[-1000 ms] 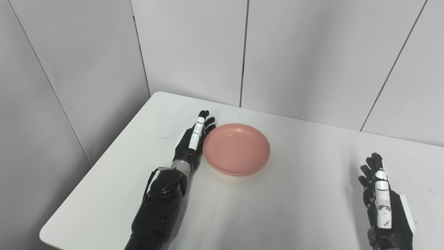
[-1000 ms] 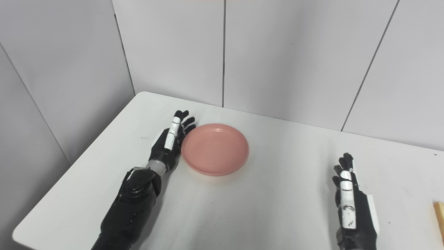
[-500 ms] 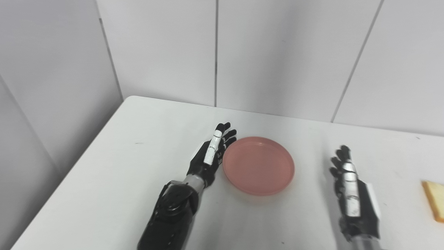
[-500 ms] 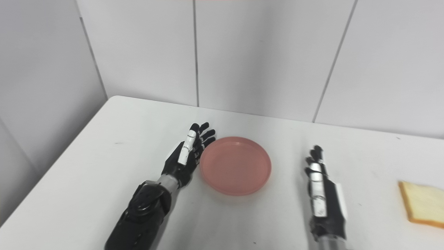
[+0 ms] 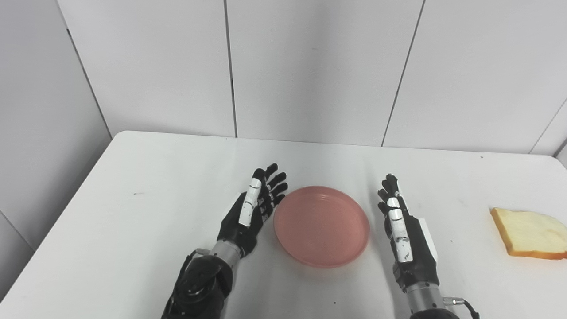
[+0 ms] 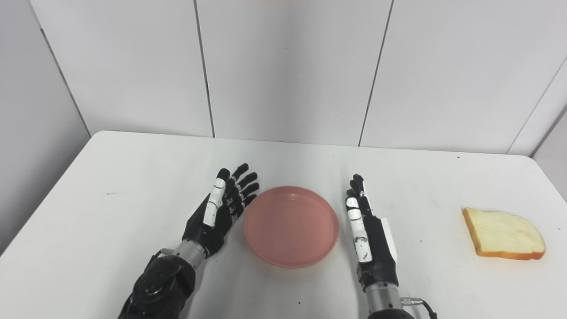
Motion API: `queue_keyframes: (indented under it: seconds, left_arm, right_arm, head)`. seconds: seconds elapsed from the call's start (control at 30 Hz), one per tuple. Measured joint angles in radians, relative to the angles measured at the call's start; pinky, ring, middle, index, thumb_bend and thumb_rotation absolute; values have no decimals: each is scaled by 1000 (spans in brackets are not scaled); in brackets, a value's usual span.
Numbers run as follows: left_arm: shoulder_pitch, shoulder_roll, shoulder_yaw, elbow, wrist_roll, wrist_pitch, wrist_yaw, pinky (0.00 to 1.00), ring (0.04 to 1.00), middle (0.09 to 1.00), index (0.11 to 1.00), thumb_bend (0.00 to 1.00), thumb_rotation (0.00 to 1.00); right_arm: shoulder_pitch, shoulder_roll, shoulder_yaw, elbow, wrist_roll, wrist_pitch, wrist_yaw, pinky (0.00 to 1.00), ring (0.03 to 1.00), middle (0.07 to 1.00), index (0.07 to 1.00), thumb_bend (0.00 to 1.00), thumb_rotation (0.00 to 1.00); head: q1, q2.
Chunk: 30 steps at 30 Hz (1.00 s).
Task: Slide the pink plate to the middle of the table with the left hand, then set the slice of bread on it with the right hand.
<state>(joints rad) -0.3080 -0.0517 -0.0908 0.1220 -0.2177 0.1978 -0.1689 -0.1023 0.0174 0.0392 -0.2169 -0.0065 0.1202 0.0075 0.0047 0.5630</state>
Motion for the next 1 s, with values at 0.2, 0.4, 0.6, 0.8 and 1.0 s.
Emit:
queue_keyframes:
  seconds: [0.2,0.4,0.6,0.8,1.0]
  left_arm:
    - [2,0,6,-1,0,0,-7,970,951,961,969,721,1000]
    - [11,0,17,-26,4,0,-1,980,970,967,972,715,998]
    - [19,0,20,-36,43,-14,20,987,968,971,975,731,983]
    - [38,0,21,-72,73,-31,44,978,950,961,964,718,993]
    - [58,2,24,-104,86,-33,49,974,950,963,968,707,994]
  right_arm:
    - [1,8,1,2,-16,0,-9,1000,986,1000,1000,457,1000]
    - [0,4,-3,-2,-26,0,-13,1000,998,1000,1000,489,1000]
    - [-22,-38,-26,-20,-12,1,-5,1000,1000,1000,1000,597,1000]
    - [-89,-112,-55,-86,-13,6,11,979,973,1000,1000,680,970]
    - [-196,-231,-70,-162,-60,61,49,940,952,990,998,730,928]
  head:
    - [-22,5]
    - [-55,3]
    - [-77,-6]
    - [-167,-35]
    - [-264,-57]
